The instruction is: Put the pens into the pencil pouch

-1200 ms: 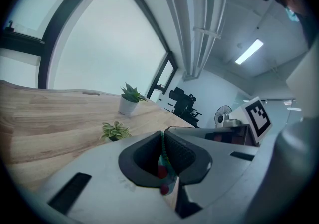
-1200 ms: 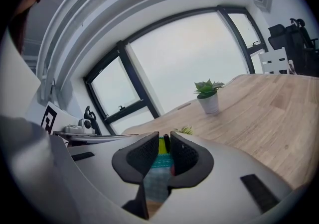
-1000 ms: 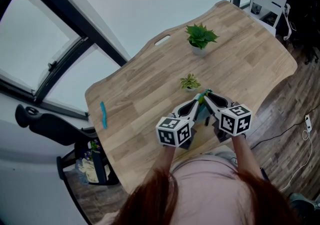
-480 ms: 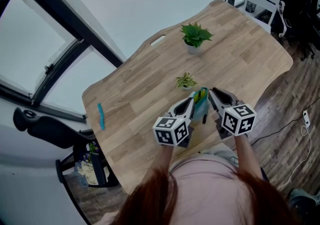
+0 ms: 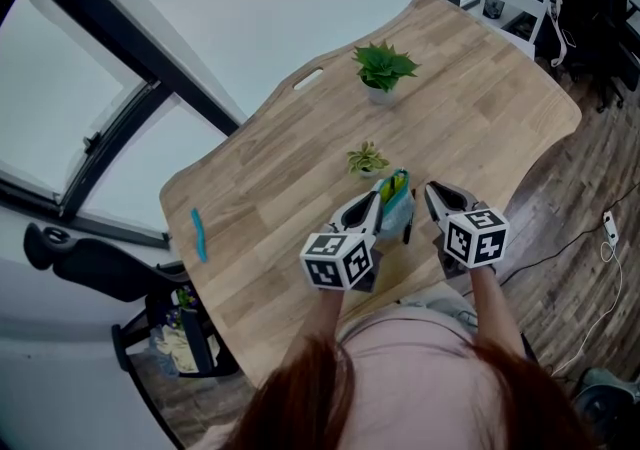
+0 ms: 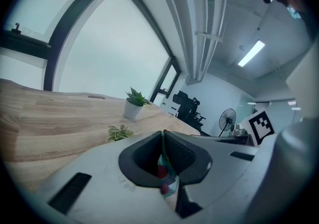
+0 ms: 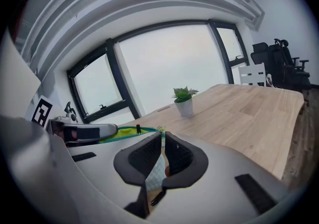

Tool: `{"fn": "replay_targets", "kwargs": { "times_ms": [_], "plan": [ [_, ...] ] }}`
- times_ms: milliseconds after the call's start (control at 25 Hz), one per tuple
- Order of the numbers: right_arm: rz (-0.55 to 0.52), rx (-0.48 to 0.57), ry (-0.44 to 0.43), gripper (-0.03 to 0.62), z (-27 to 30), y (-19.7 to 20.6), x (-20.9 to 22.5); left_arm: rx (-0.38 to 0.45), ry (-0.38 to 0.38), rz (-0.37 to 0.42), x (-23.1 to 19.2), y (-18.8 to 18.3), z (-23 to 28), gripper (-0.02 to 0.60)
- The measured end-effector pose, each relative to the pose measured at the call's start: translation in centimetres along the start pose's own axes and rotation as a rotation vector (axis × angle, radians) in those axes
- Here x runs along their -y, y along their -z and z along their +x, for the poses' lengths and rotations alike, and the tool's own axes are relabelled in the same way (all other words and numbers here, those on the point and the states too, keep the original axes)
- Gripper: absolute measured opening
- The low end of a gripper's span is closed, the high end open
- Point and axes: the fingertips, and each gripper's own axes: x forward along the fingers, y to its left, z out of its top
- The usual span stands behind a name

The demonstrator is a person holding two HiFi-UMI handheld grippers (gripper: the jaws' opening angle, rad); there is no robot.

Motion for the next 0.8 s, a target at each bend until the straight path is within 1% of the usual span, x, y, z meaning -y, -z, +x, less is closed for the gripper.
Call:
{"fn": "replay_targets", "kwargs": {
  "times_ms": [200,360,680,760,800],
  "plan": [
    [-0.002,-0.068,0.024,0.018,0.6,1.9,0.9,0.001,-0.004,-0.004,-0.2,-0.1,0.0,0.014],
    [0.019,-0.127,0.036,0.020,1.3,3.6,1.5,0.001,-0.005,-0.006,-0.5,-0.1,-0.3,0.014],
    [0.072,-0.222,0.022,0.021,2.9,6.0,1.7,-0.001,-0.001,-0.017,-0.8,0.1,-0.3,0.014],
    [0.078,-0.255,0.025,0.043,3.4,6.8,1.9,-0.003,-0.001,-0.020,-0.9,0.2,-0.3,0.014],
    [0.082,-0.272,0.029,0.074,3.7,7.2,2.0,-0.005,-0.003,-0.022,-1.0,0.2,-0.3,0.014]
  ]
}}
